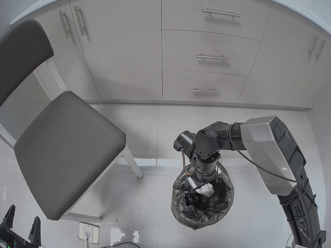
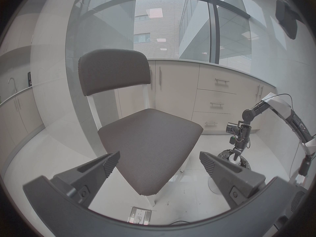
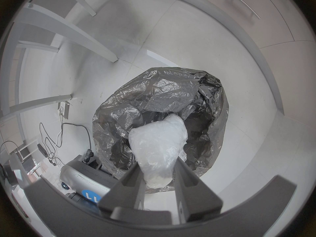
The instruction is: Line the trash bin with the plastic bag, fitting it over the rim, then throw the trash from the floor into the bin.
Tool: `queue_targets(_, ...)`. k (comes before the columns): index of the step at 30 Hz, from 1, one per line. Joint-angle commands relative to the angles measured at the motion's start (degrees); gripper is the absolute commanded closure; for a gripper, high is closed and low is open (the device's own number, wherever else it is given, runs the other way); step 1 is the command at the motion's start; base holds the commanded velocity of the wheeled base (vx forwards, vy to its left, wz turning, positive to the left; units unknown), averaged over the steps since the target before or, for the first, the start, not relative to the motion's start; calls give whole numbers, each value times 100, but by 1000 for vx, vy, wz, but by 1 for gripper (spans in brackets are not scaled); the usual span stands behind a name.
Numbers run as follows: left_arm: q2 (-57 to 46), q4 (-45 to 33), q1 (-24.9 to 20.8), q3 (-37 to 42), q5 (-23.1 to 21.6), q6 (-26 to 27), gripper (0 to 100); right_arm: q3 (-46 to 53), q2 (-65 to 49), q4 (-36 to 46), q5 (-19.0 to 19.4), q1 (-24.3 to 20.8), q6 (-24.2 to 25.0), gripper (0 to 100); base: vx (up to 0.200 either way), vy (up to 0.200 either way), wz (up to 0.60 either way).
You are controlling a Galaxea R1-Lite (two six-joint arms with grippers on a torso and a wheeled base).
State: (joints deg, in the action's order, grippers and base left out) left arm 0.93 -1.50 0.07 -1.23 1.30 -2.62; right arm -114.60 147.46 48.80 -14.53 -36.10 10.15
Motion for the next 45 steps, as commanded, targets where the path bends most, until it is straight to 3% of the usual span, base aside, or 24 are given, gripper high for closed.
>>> queue_targets(1,-75,1,1,0,1,-2,0,1,11,7,-6,6,4,100,0,0,0)
queue_targets(6,-84,1,1,0,1,-2,0,1,11,16,-6,6,4,100,0,0,0)
queue_targets(7,-75,1,1,0,1,-2,0,1,2,16,-6,6,4,0,0,0,0)
queue_targets(25,-75,1,1,0,1,-2,0,1,2,-11,-15,6,48,0,0,0,0)
queue_targets(30,-84,1,1,0,1,-2,0,1,29,-20,-226,6,22,0,0,0,0)
queue_targets(31,-75,1,1,0,1,-2,0,1,46,-20,-226,6,22,100,0,0,0)
queue_targets(45,-75,1,1,0,1,-2,0,1,29,-20,-234,6,48,100,0,0,0)
